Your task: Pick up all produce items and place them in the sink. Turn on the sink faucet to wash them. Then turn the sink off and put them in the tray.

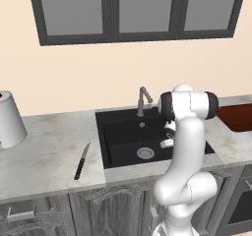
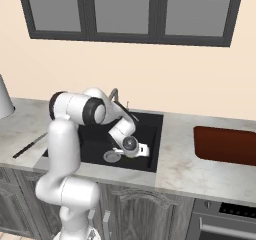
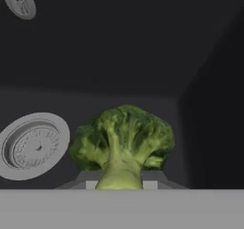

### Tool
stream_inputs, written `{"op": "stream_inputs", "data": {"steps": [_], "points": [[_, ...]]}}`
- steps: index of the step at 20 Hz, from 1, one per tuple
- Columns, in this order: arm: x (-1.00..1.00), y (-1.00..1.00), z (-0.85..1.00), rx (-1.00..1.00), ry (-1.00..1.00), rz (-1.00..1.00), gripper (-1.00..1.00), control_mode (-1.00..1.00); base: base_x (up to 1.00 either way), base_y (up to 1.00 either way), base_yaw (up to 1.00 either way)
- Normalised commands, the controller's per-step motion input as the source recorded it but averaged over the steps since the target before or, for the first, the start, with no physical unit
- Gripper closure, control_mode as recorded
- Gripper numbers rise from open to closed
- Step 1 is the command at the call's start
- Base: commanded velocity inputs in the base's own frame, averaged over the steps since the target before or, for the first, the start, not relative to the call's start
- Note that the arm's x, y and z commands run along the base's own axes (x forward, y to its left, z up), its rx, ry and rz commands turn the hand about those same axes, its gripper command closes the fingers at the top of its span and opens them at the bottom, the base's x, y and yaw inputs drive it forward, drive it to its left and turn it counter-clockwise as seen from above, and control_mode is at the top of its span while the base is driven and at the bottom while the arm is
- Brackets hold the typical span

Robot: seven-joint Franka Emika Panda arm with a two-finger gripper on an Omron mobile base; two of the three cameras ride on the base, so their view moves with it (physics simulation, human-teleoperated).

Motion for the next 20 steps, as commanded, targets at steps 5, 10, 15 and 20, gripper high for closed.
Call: {"op": "stream_inputs", "data": {"steps": [5,10,15,20], "points": [[-0.12,-0.06,0.79,0.0,-0.08,-0.02,1.0,-1.0,0.0,0.0,0.0],[-0.1,-0.07,0.88,0.02,0.0,-0.03,1.0,-1.0,0.0,0.0,0.0],[-0.13,-0.16,0.83,0.02,0.0,-0.04,1.0,-1.0,0.0,0.0,0.0],[-0.16,-0.23,0.83,0.02,0.0,-0.05,1.0,-1.0,0.0,0.0,0.0]]}}
